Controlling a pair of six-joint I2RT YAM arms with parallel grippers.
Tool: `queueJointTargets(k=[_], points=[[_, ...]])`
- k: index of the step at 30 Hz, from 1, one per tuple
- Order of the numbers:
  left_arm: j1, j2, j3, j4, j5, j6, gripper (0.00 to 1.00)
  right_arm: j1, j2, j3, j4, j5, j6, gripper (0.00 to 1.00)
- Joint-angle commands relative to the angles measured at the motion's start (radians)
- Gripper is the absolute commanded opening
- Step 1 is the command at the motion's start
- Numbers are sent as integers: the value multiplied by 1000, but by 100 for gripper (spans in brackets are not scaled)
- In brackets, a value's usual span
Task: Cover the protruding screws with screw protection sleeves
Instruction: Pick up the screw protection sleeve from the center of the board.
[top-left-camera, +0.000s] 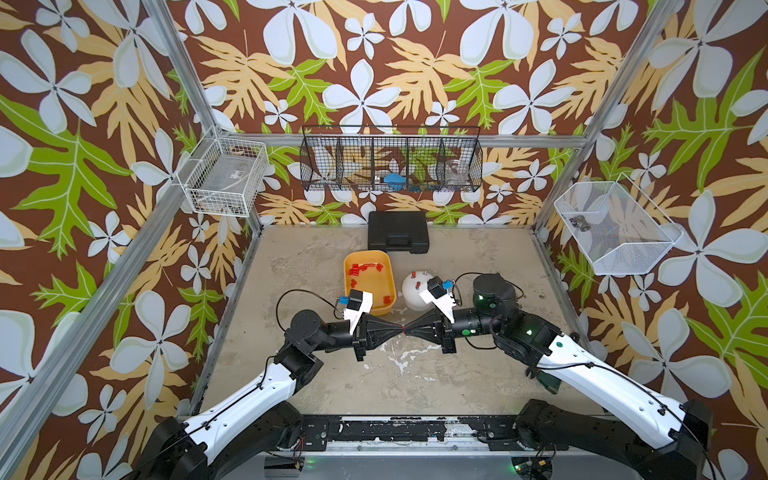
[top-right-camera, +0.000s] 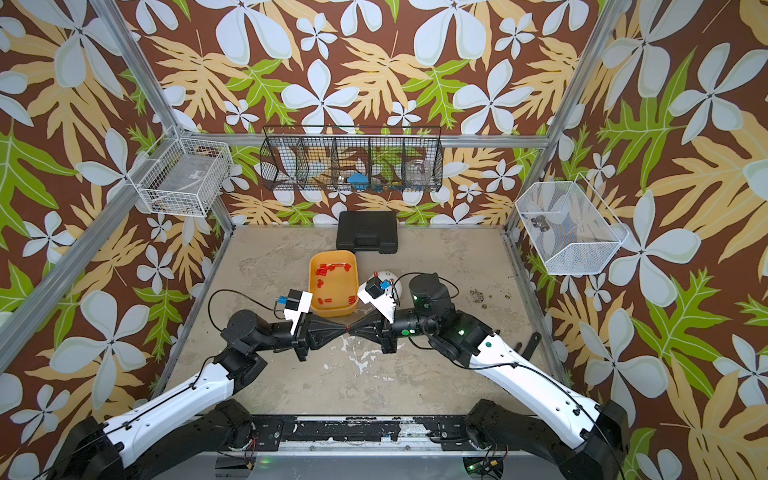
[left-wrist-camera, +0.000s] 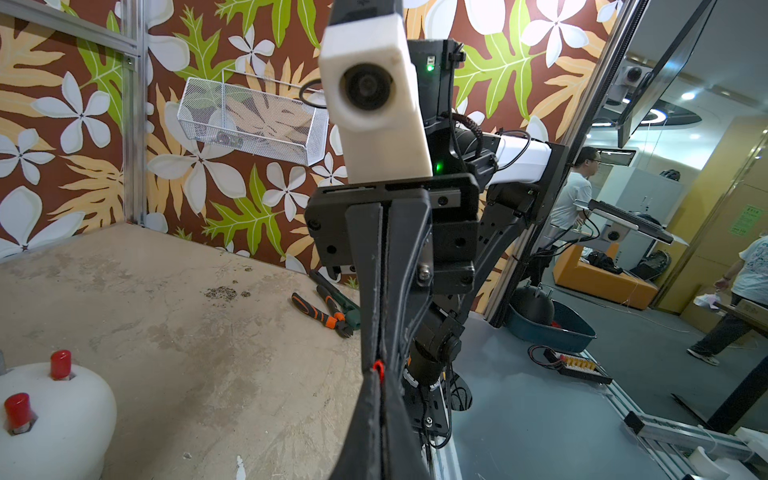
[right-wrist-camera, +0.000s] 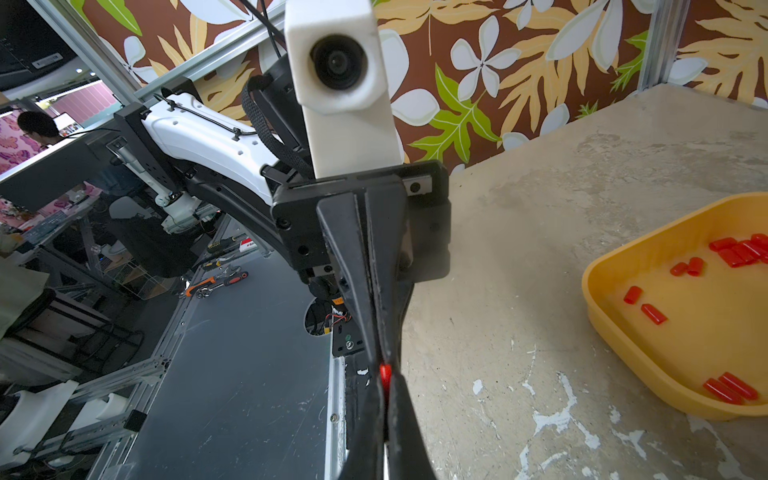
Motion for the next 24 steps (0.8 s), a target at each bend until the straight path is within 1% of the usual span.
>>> queueJointTargets(k=[1, 6, 8, 9, 10, 12, 13, 14, 16, 17, 18, 20, 22, 24], points=[[-8, 6, 8, 1, -1, 12, 0, 4, -3, 7, 42, 5, 5, 0], [-9, 38, 24, 4, 9, -19, 0, 4, -14, 8, 50, 52, 2, 0], [-10, 47, 18, 27, -6, -40, 0, 2, -14, 12, 50, 64, -3, 0], [-10, 47, 18, 25, -38, -44, 0, 1, -15, 17, 46, 89, -3, 5], [-10, 45, 18, 18, -68, -48, 0, 2, -19, 19, 44, 121, -1, 14], [-10, 41, 15, 24, -158, -75, 0, 0, -39, 18, 46, 166, -3, 26], [-10, 39, 7, 54, -199, -102, 0, -5, -57, 9, 63, 192, 3, 35], [-8, 39, -1, 82, -241, -134, 0, -9, -74, -2, 83, 219, 9, 42], [9, 41, -20, 135, -335, -222, 0, -29, -122, -34, 136, 319, 43, 51], [19, 46, -35, 195, -359, -276, 0, -46, -141, -57, 170, 341, 71, 55], [40, 58, -50, 255, -378, -340, 0, -73, -164, -91, 235, 339, 110, 55], [67, 73, -80, 351, -426, -447, 0, -140, -193, -175, 379, 323, 236, 56], [75, 104, -101, 473, -431, -519, 0, -207, -190, -298, 628, 234, 412, 55], [76, 135, -87, 522, -417, -554, 0, -232, -143, -357, 804, 151, 547, 53]])
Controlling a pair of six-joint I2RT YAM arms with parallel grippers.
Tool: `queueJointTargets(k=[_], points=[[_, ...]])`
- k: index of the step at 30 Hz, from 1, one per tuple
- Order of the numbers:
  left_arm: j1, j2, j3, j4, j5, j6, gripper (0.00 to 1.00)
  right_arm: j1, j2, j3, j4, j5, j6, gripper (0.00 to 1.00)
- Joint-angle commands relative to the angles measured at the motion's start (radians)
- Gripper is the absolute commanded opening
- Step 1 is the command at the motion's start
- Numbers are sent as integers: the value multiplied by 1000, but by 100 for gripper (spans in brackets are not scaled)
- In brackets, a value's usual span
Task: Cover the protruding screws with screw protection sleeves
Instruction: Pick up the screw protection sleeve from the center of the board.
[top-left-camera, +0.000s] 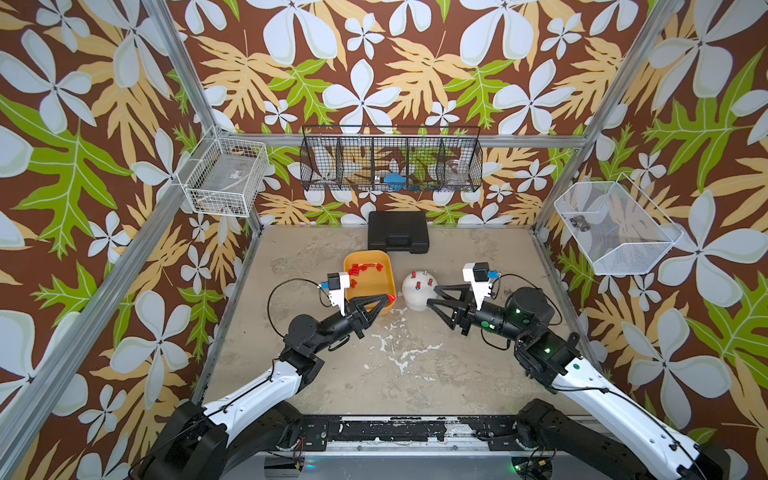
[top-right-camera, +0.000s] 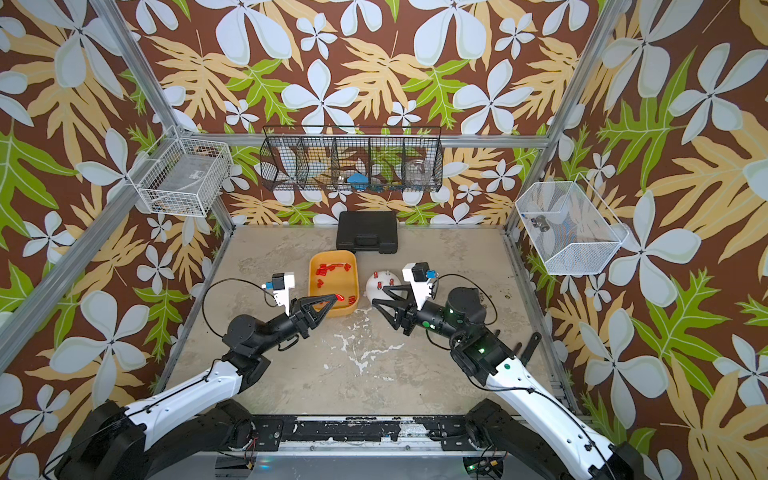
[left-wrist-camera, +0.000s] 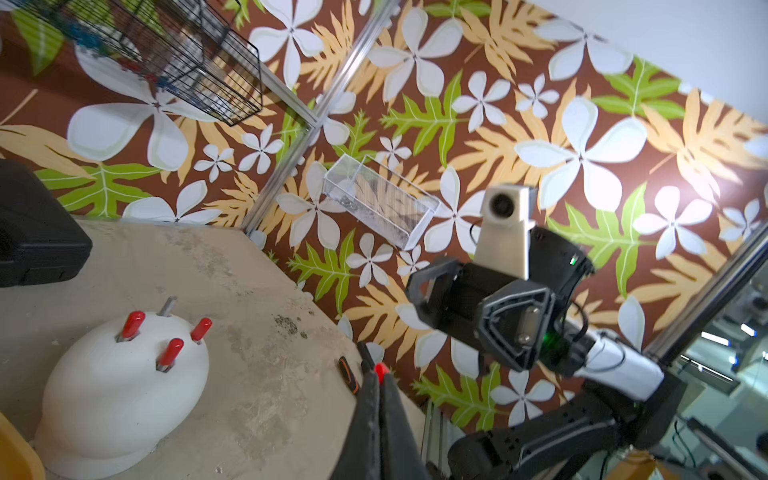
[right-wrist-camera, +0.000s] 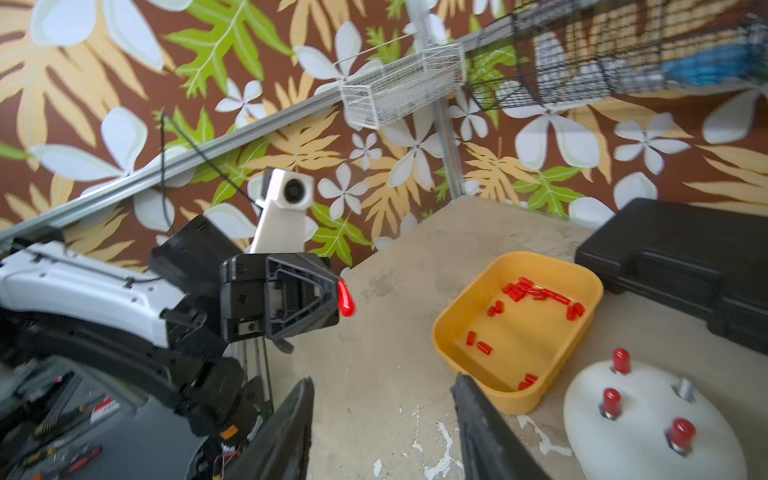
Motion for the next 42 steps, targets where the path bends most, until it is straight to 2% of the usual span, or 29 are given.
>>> queueJointTargets(k=[1, 6, 10, 17, 23, 32, 36, 42], points=[[3, 31, 8, 227, -22, -137, 0, -22, 55, -63, 408, -121, 301, 52], [3, 37, -12, 297, -34, -143, 0, -21, 147, -151, 799, -153, 536, 50], [4, 23, -17, 265, -44, -120, 0, -15, 234, -136, 914, -198, 593, 48], [2, 39, -4, 268, -11, -114, 0, 16, 336, -64, 875, -216, 547, 48], [2, 61, 2, 291, 8, -117, 0, 51, 424, 10, 912, -250, 578, 47], [3, 65, -1, 301, 6, -110, 0, 90, 483, 71, 855, -283, 555, 46], [2, 75, 2, 304, 11, -112, 0, 103, 487, 97, 812, -299, 524, 37], [2, 78, 4, 310, 14, -112, 0, 111, 500, 103, 787, -300, 510, 35]])
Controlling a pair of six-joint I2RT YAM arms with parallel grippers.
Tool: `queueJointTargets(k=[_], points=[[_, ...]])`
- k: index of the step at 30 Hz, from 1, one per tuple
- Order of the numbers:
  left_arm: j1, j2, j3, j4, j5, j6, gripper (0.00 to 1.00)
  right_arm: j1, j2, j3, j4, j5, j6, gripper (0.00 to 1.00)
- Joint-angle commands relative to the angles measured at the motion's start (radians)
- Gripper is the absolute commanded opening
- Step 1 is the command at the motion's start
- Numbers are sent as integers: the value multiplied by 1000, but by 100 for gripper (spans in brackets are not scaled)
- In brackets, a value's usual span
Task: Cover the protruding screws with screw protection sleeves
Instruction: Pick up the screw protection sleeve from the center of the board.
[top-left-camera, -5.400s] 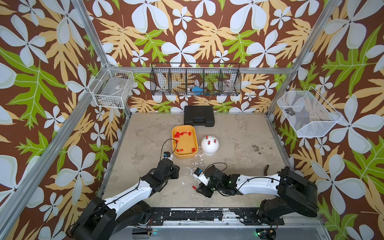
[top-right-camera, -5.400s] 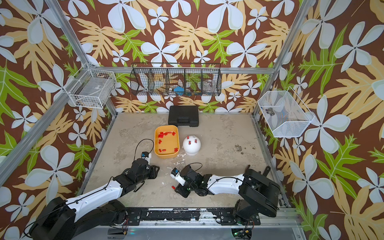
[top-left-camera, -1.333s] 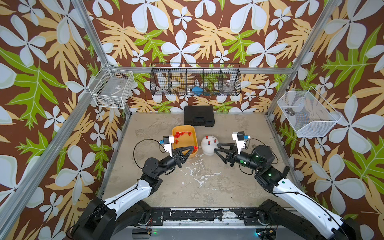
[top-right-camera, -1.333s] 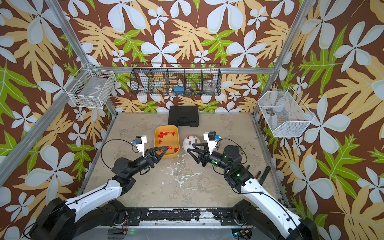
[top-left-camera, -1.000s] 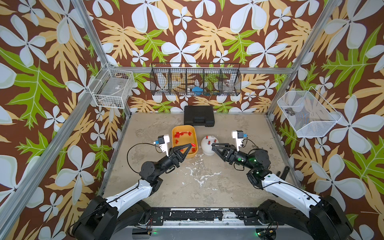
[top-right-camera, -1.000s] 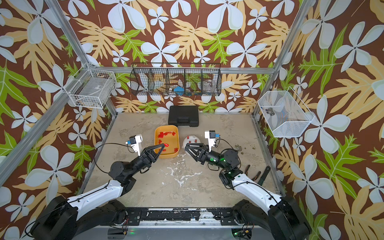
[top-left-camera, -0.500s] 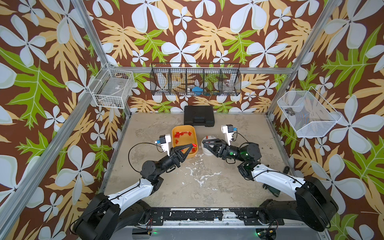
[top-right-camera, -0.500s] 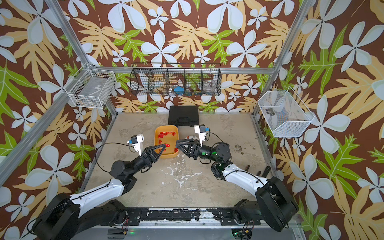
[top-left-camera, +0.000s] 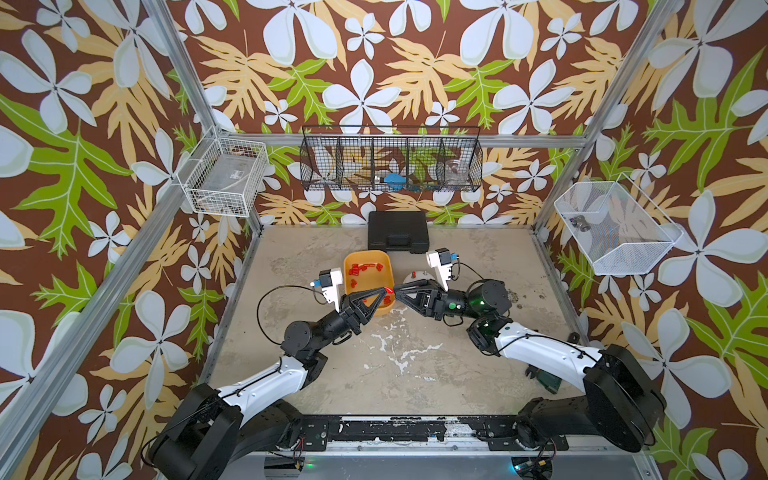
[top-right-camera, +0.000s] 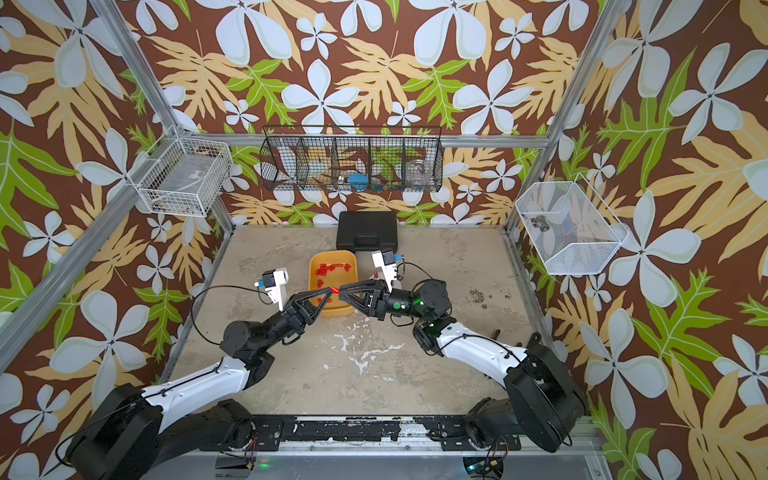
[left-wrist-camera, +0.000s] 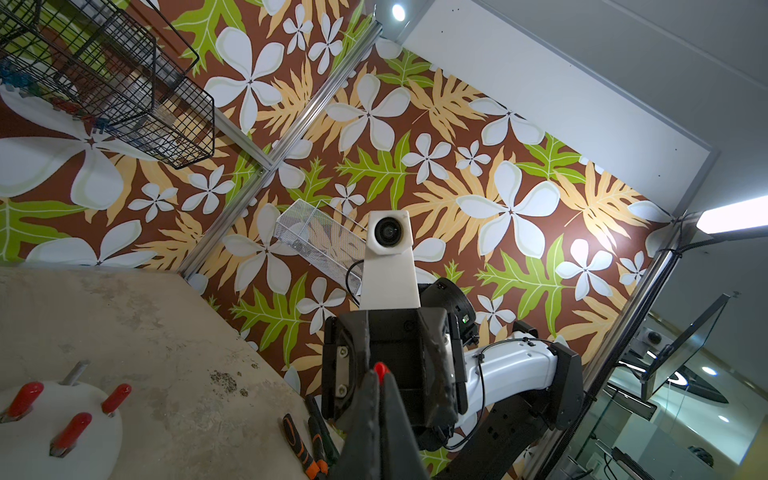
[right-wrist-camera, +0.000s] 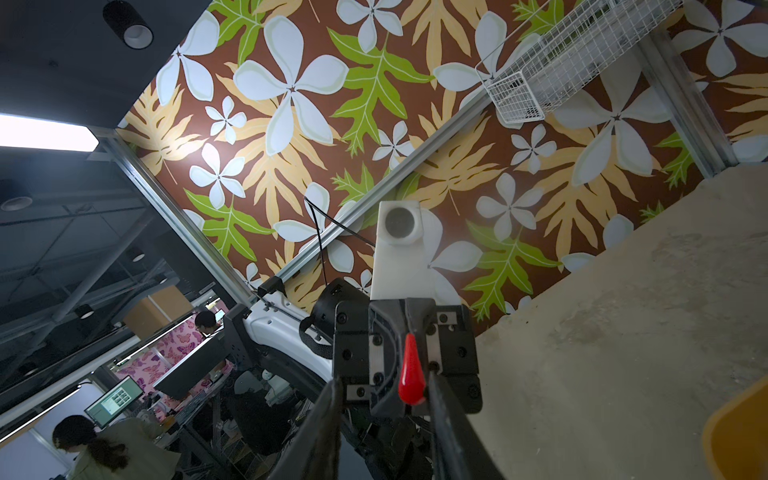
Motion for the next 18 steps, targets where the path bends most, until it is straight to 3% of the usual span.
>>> queueJointTargets(k=[1, 18], points=[[0, 2, 7, 35, 17, 10, 0, 3, 5, 5, -5, -10, -22, 35], [-3, 16, 7, 49, 31, 10, 0, 7, -5, 21, -39, -4, -54, 9]])
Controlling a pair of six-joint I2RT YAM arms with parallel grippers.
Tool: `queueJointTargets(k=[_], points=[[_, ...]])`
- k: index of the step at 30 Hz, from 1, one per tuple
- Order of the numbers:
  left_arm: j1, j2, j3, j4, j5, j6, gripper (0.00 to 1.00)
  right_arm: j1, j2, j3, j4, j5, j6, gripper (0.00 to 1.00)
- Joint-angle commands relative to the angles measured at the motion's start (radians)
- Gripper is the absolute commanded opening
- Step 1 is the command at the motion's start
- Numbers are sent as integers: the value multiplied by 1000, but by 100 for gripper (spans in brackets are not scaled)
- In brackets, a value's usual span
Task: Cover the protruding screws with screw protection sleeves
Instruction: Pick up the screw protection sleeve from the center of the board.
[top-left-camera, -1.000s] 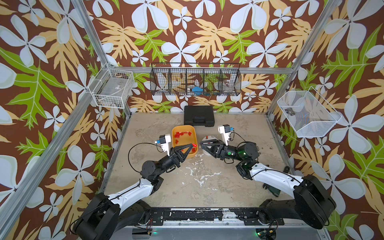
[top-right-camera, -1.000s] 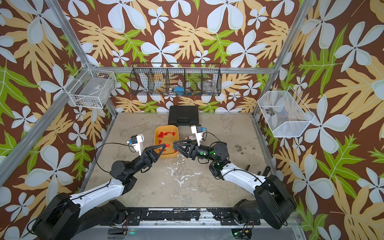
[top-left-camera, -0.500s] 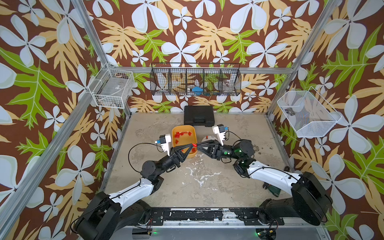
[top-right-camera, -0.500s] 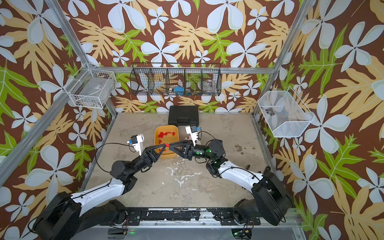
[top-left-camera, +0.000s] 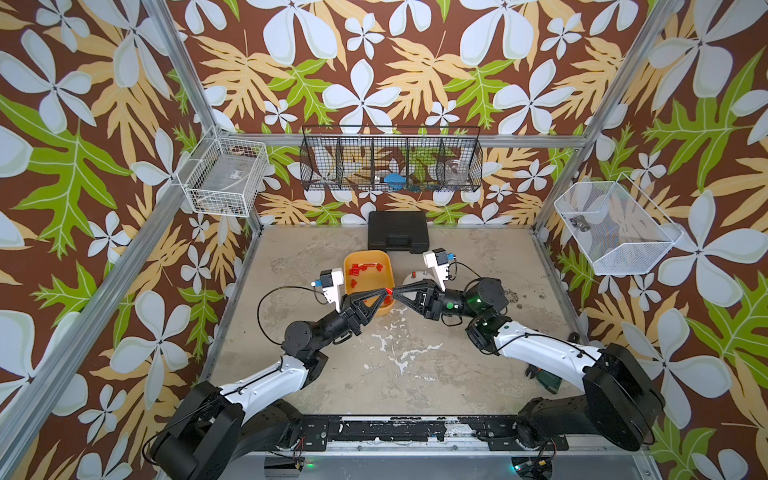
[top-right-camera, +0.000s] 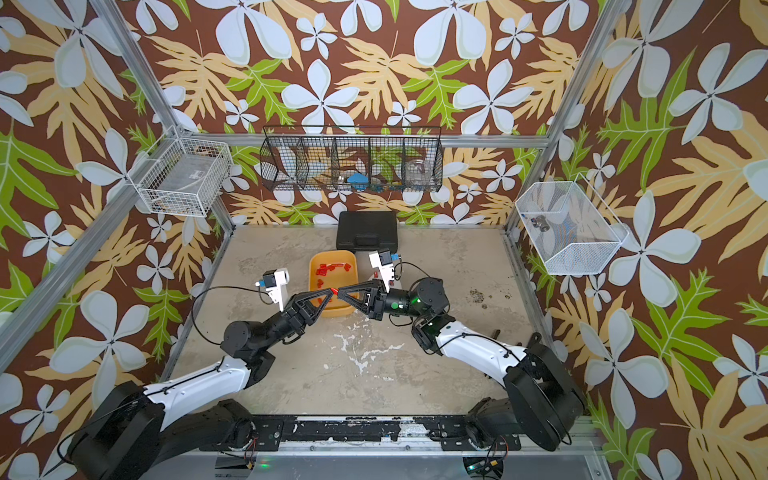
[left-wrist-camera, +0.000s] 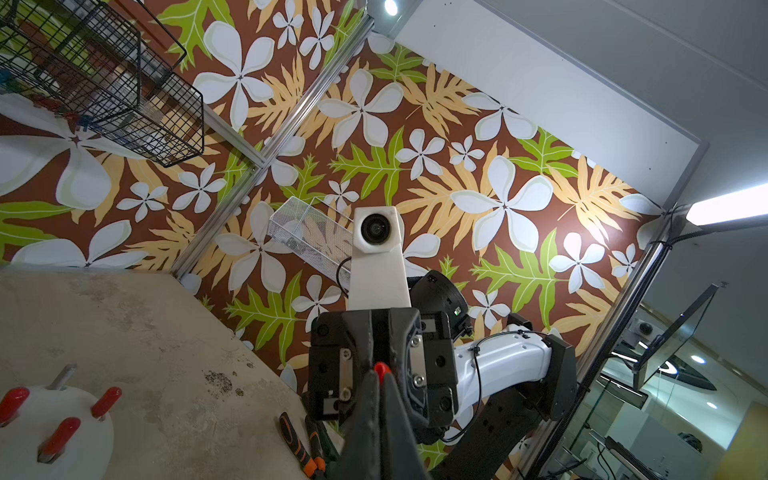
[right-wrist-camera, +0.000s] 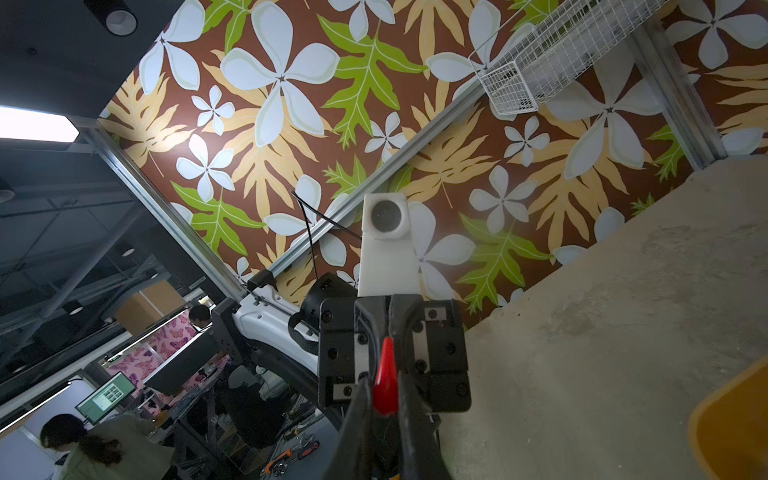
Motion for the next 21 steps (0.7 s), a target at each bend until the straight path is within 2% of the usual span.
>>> queueJointTargets(k=[1, 11, 14, 16, 18, 20, 21], points=[[-1, 2, 5, 28, 9, 10, 0, 1, -9, 7, 1, 0, -21, 8], [-1, -25, -8, 2, 7, 69, 0, 2, -56, 30, -141, 18, -100, 1], [-1, -55, -7, -58, -3, 131, 34, 1, -72, 57, -240, 16, -142, 0], [-1, -106, -8, -161, -4, 245, 47, -2, -96, 109, -436, 26, -220, 0], [-13, -196, -19, -340, -49, 429, 53, -2, -118, 201, -754, 47, -361, 0], [-66, -282, -26, -544, -158, 665, 55, -2, -127, 310, -1108, 129, -522, 1], [-126, -313, -28, -642, -259, 788, 60, -1, -121, 371, -1294, 183, -595, 0]])
